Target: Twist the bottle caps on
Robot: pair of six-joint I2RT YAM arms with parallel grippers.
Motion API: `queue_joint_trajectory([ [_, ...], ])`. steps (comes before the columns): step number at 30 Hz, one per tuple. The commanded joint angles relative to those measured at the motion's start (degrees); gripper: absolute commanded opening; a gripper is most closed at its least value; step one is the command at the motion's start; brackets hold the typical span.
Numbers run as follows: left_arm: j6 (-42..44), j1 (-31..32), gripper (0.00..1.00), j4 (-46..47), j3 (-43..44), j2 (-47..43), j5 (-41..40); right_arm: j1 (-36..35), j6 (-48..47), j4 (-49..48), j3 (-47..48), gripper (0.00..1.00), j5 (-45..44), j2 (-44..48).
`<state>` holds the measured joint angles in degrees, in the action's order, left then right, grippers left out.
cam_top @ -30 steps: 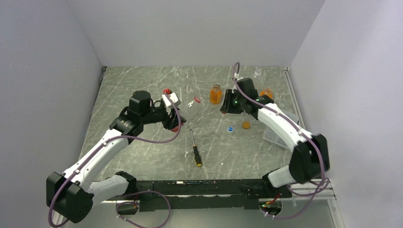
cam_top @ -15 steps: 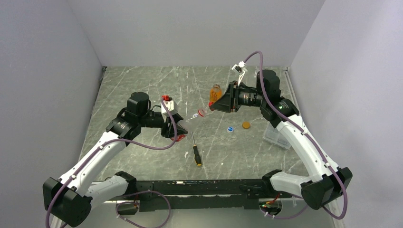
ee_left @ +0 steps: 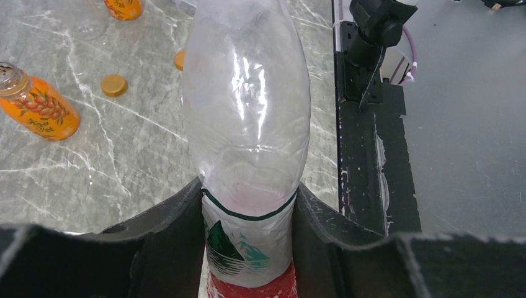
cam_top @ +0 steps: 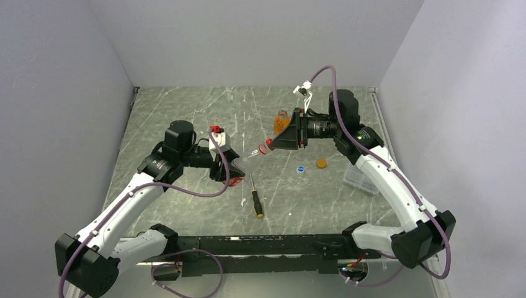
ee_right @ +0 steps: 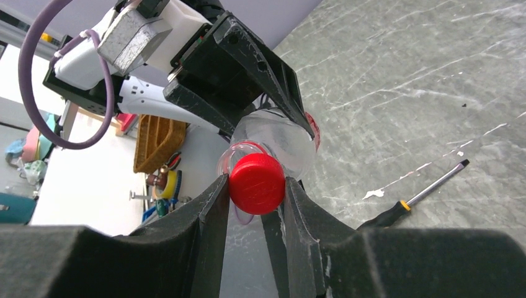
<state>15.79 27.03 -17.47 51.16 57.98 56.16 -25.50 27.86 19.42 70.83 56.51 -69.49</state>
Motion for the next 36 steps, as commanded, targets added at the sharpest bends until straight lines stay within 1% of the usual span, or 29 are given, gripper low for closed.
queue_joint_trajectory([
  [1, 1.0, 0.1, 0.30, 2.0, 2.2, -0.4, 2.8, -0.3, -0.4, -2.4, 2.6, 0.20, 2.8, 0.5],
  [8, 1.1, 0.1, 0.22, 2.0, 2.5, 0.4, 3.0, -1.6, -2.2, -0.4, 2.9, 0.20, 3.6, 0.4],
  [17, 2.0, 0.2, 0.10, 0.5, 3.2, 1.1, 3.5, -3.5, -5.9, 4.1, 4.4, 0.20, 3.0, 0.0],
  [23, 5.1, 1.7, 0.01, -4.8, 5.3, 2.7, 2.4, -4.9, -10.3, 10.1, 6.4, 0.19, 0.5, -0.6],
  [31, 5.7, 2.8, 0.00, -5.5, 5.7, 2.8, -0.2, -6.6, -14.6, 17.2, 9.0, 0.19, -4.0, -1.8],
  [36, 5.2, 2.9, 0.00, -5.4, 5.8, 3.1, -1.2, -7.2, -14.7, 17.9, 9.1, 0.18, -4.5, -1.6],
])
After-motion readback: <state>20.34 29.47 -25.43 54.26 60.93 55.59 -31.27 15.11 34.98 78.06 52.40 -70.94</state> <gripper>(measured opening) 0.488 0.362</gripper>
